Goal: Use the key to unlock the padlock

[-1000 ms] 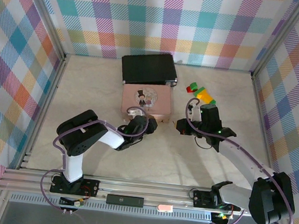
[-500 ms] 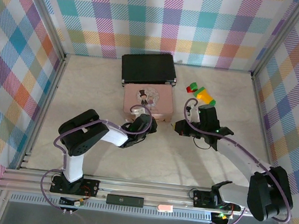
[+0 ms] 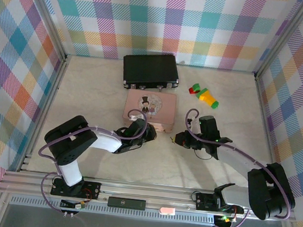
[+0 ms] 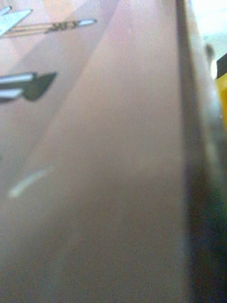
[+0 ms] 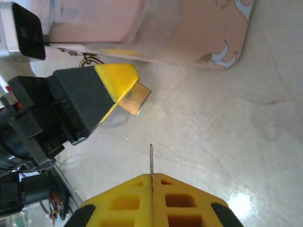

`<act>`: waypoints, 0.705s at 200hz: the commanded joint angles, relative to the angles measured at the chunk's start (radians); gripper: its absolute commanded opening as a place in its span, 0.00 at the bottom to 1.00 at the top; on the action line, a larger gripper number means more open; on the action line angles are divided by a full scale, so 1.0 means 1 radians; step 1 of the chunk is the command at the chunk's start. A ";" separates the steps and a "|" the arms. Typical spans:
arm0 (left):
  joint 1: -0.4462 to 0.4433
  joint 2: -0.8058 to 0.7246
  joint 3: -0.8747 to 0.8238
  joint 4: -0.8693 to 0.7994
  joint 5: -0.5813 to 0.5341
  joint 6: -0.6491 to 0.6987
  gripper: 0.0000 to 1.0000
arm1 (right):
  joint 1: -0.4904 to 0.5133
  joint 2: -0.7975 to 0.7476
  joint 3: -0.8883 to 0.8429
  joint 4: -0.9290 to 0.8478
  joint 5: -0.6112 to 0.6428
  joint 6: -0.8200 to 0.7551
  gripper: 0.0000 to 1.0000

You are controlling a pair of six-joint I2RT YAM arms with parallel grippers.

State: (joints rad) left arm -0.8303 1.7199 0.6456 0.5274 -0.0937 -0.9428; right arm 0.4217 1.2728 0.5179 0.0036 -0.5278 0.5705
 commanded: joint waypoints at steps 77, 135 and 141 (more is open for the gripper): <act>-0.046 0.014 0.117 -0.393 -0.087 0.205 0.20 | -0.003 -0.009 -0.057 0.114 -0.051 0.046 0.00; -0.056 0.005 0.119 -0.508 -0.121 0.219 0.48 | -0.003 -0.050 -0.066 0.100 -0.035 0.052 0.00; -0.064 0.003 0.118 -0.509 -0.123 0.212 0.48 | -0.003 -0.053 -0.066 0.098 -0.032 0.052 0.00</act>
State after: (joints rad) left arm -0.8772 1.7214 0.7818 0.1745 -0.1600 -0.7422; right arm 0.4217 1.2472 0.4522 0.1043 -0.5587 0.6216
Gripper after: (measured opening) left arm 0.464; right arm 0.056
